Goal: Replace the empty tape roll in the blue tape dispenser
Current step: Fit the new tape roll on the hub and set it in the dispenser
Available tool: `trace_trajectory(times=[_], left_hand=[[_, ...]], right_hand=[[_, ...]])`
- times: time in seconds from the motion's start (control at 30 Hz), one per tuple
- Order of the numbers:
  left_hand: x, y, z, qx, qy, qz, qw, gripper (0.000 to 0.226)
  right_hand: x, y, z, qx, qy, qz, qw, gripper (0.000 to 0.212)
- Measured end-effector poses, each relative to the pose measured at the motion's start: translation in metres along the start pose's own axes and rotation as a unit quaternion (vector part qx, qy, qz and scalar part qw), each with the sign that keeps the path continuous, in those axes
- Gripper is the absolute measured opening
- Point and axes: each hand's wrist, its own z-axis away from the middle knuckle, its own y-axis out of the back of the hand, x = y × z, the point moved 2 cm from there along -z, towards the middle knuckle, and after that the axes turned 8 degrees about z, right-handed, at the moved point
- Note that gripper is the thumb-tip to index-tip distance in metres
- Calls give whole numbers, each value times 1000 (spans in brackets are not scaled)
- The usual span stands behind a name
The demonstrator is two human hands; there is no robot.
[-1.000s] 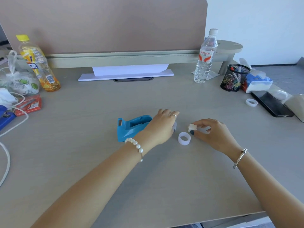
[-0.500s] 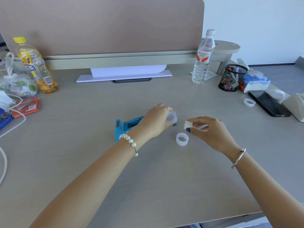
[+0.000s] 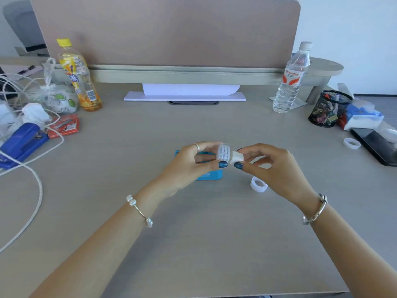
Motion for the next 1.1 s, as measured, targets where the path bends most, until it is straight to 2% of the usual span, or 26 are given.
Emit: trace_trajectory(times=[0.33, 0.53, 0.73, 1.1], left_hand=[[-13, 18, 14, -26, -3, -5, 1000, 46], [-20, 20, 14, -8, -8, -15, 1000, 45], [-25, 21, 14, -12, -4, 3, 1000, 48], [-25, 20, 14, -10, -14, 12, 1000, 42]], right_hand=[[-10, -24, -3, -21, 38, 20, 999, 17], [-13, -32, -5, -20, 69, 55, 996, 19], [-10, -32, -9, -21, 34, 9, 999, 19], [-9, -39, -7, 1, 26, -23, 999, 13]])
